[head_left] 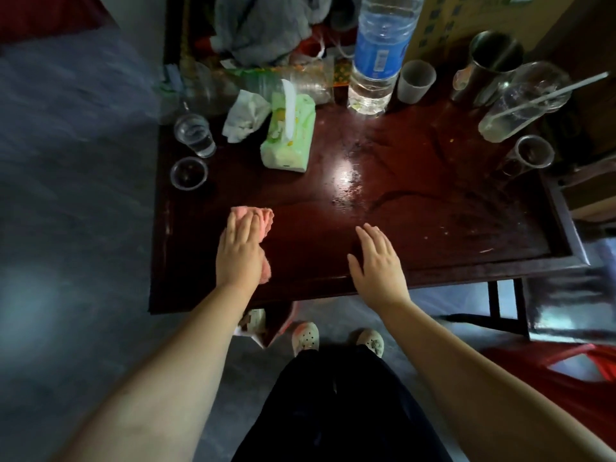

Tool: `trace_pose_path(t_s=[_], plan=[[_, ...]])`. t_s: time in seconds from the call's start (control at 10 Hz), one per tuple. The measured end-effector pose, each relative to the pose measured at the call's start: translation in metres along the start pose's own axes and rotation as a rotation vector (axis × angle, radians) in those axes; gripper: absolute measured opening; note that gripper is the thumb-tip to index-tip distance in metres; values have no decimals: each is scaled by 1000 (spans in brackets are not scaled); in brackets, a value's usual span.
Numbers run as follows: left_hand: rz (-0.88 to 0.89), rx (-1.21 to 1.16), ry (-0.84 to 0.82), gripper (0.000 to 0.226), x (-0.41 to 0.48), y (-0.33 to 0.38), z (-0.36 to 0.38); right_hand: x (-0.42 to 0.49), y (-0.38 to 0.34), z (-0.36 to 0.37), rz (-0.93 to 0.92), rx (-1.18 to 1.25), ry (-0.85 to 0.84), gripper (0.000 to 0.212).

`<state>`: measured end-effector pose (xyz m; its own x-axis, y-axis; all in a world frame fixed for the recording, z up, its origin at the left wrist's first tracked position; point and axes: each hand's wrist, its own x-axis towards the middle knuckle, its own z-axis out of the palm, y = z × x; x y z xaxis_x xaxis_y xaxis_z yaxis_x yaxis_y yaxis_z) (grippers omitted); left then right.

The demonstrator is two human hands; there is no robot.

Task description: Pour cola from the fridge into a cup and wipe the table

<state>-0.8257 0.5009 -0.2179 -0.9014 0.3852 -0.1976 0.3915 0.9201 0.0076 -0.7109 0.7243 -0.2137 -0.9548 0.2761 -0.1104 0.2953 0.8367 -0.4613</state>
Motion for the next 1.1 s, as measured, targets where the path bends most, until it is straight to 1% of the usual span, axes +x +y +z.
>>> trace_pose_path(t_s=[0.1,0.2,0.3,0.4,0.5,0.6,0.7,0.8,0.9,1.0,1.1], plan=[[-25,56,-13,66,-7,-30,-1,4,-24,8,-52,-4,-34,53],[-110,48,-25,66,-12,-51,-1,9,-38,14,-49,-7,-81,55],[-184,68,-74,74,-13,-60,0,8,-43,20,-84,-65,-142,56],[-208,55,-120,95,-12,-58,-1,5,-42,21,-103,-113,-221,56],[-227,-14,-129,83,-15,-51,-3,3,-40,18,-116,-143,-261,56],[-246,-69,-197,74,-21,-39,-13,6,-43,10,-120,-165,-303,55],[-214,-86,-370,80,-24,-30,-27,14,-51,-2,-106,-193,-392,55],[-175,-79,-444,71,-11,-33,-48,26,-62,-24,-54,-190,-536,49],[-94,-79,-574,61,5,-22,-94,38,-70,-51,-75,-240,-557,43],[27,-81,-503,61,21,-4,-156,55,-84,-98,-84,-268,-447,43],[153,-63,-323,65,28,10,-213,64,-104,-153,-206,-260,-284,42]])
